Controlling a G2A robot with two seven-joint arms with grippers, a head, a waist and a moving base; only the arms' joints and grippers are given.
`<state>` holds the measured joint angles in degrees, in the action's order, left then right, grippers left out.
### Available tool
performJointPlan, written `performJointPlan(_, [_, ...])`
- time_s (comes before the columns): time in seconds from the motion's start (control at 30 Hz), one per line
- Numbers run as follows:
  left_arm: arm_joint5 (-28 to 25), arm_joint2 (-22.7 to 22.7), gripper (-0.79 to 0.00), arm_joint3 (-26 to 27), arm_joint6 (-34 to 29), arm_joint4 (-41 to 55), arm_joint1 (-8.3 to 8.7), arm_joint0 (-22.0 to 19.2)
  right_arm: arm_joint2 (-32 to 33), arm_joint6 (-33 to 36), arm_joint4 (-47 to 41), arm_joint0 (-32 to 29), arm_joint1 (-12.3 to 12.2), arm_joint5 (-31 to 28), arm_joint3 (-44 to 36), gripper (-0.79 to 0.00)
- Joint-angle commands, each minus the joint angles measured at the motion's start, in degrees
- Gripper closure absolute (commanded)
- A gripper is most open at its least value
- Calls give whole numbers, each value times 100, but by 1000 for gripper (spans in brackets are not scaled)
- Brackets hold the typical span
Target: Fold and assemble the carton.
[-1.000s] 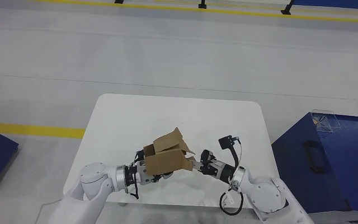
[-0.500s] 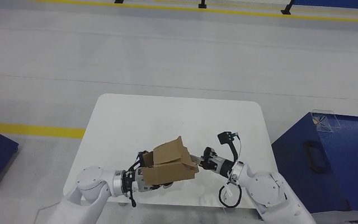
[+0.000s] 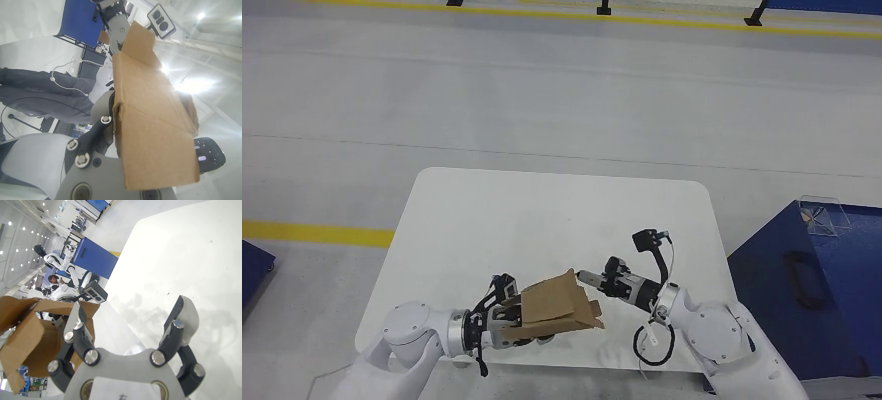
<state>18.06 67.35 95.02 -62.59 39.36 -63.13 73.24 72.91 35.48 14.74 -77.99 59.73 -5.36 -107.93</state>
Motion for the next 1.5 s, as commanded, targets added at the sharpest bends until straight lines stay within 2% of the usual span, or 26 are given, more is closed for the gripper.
performJointPlan(0.0, [75,-25,0,-40,86,44,-5,-32,204,-93,-77,-108,-18,-38,-103,-785])
performJointPlan(0.13, [281,-114,0,-118,209,130,-17,-104,503,-156,-342,-398,-47,-365,-424,-785])
performJointPlan(0.27, [594,-190,0,-179,341,290,-31,-206,565,-74,-251,-578,-66,-502,-555,-785])
performJointPlan(0.77, [496,-287,0,-115,418,234,-6,-198,-69,154,-6,-152,11,-237,-57,-785])
performJointPlan(1.07, [444,-320,0,-112,442,261,5,-203,-194,182,-70,-47,38,-279,83,-785])
performJointPlan(1.47, [236,-202,0,-228,791,627,-12,-215,513,41,-350,-520,-41,-508,-219,-785])
